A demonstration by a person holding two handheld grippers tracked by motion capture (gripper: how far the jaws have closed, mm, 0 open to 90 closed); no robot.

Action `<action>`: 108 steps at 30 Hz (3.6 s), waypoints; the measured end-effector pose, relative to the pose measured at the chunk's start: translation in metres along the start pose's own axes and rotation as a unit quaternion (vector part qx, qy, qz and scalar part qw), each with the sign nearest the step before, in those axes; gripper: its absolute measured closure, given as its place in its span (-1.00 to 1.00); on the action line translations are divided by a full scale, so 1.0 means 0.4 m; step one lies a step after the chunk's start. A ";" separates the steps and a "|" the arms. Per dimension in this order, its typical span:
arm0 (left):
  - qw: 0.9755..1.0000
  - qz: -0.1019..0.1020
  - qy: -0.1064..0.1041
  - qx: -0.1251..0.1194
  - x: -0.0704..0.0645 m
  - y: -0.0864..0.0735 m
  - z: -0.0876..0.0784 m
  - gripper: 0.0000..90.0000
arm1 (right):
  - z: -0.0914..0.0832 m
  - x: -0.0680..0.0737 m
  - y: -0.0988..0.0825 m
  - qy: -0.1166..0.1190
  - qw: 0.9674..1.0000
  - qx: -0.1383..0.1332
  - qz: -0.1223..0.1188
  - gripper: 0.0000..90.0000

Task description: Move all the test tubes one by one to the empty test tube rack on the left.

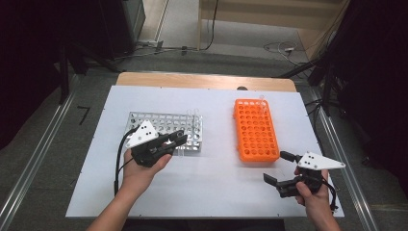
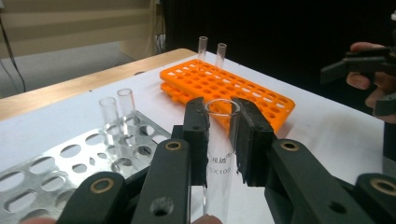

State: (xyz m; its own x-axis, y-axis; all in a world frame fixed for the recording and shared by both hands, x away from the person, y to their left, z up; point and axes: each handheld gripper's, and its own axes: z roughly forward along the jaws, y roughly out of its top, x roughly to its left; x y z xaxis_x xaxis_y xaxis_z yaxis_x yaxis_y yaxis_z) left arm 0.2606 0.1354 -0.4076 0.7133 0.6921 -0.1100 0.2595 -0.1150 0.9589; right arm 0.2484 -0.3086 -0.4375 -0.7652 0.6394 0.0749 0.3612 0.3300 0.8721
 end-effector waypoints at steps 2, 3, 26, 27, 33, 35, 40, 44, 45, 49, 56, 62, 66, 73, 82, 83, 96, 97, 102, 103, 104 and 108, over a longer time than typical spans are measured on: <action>1.000 0.000 0.004 -0.001 0.007 0.006 0.003 0.69 | -0.011 -0.010 -0.011 -0.005 1.000 0.000 0.006 -1.00; 1.000 0.001 0.007 -0.001 0.012 0.010 0.005 0.69 | -0.016 -0.015 -0.016 -0.008 1.000 0.001 0.009 -1.00; 0.998 -0.011 0.063 -0.022 0.144 0.076 0.085 0.69 | -0.033 -0.066 -0.044 -0.037 0.999 -0.014 0.035 -1.00; 0.998 -0.012 0.066 -0.022 0.149 0.077 0.091 0.69 | -0.033 -0.066 -0.044 -0.037 0.999 -0.014 0.035 -1.00; 0.996 -0.018 0.080 -0.019 0.170 0.080 0.127 0.68 | -0.032 -0.065 -0.045 -0.037 0.999 -0.013 0.038 -1.00; 0.996 -0.026 0.084 -0.020 0.177 0.079 0.140 0.68 | -0.033 -0.067 -0.046 -0.037 0.998 -0.014 0.039 -1.00; 0.994 -0.049 0.088 -0.029 0.197 0.078 0.164 0.69 | -0.035 -0.071 -0.047 -0.034 0.998 -0.020 0.047 -1.00; 0.994 -0.052 0.095 -0.026 0.206 0.072 0.182 0.69 | -0.036 -0.072 -0.047 -0.033 0.998 -0.021 0.046 -1.00; 0.994 -0.054 0.096 -0.024 0.207 0.070 0.186 0.69 | -0.036 -0.072 -0.048 -0.034 0.998 -0.021 0.047 -1.00; 0.993 -0.053 0.102 -0.017 0.211 0.062 0.202 0.68 | -0.038 -0.076 -0.050 -0.036 0.998 -0.022 0.049 -1.00; 0.993 -0.046 0.110 0.005 0.214 0.048 0.224 0.68 | -0.039 -0.076 -0.049 -0.037 0.998 -0.023 0.052 -1.00; 0.991 -0.031 0.121 0.038 0.204 0.043 0.229 0.68 | -0.037 -0.076 -0.050 -0.035 0.998 -0.022 0.054 -1.00; 0.990 -0.021 0.129 0.054 0.195 0.038 0.231 0.68 | -0.035 -0.075 -0.050 -0.035 0.998 -0.022 0.052 -1.00; 0.989 -0.024 0.128 0.071 0.192 0.029 0.231 0.65 | -0.031 -0.073 -0.050 -0.034 0.998 -0.019 0.052 -1.00; 0.988 -0.049 0.120 0.081 0.196 0.028 0.219 0.56 | -0.030 -0.074 -0.051 -0.034 0.998 -0.018 0.051 -1.00; 0.988 -0.053 0.119 0.079 0.195 0.030 0.215 0.51 | -0.030 -0.074 -0.051 -0.035 0.998 -0.018 0.050 -1.00; 0.995 -0.060 0.074 0.031 0.147 0.034 0.125 -0.73 | -0.025 -0.071 -0.049 -0.036 0.998 -0.016 0.048 -1.00; 0.995 -0.059 0.070 0.029 0.141 0.034 0.119 -0.79 | -0.025 -0.071 -0.048 -0.037 0.998 -0.016 0.049 -1.00; 0.998 -0.042 0.048 0.024 0.105 0.024 0.080 -1.00 | -0.023 -0.073 -0.047 -0.037 0.998 -0.018 0.052 -1.00; 0.998 -0.041 0.044 0.021 0.098 0.020 0.073 -1.00 | -0.023 -0.073 -0.046 -0.037 0.998 -0.018 0.052 -1.00; 0.998 -0.041 0.042 0.020 0.092 0.016 0.066 -1.00 | -0.022 -0.073 -0.046 -0.037 0.998 -0.018 0.053 -1.00; 0.999 -0.038 0.033 0.013 0.067 -0.001 0.036 -1.00 | -0.019 -0.072 -0.042 -0.036 0.998 -0.017 0.052 -1.00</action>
State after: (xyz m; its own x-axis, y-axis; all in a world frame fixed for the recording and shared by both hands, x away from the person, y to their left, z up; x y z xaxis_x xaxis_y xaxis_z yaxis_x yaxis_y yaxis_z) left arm 0.2891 0.1436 -0.4148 0.6470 0.7445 -0.1647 0.3286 -0.0773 0.9413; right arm 0.2602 -0.3378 -0.4506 -0.6833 0.7181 0.1323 0.4173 0.2353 0.8778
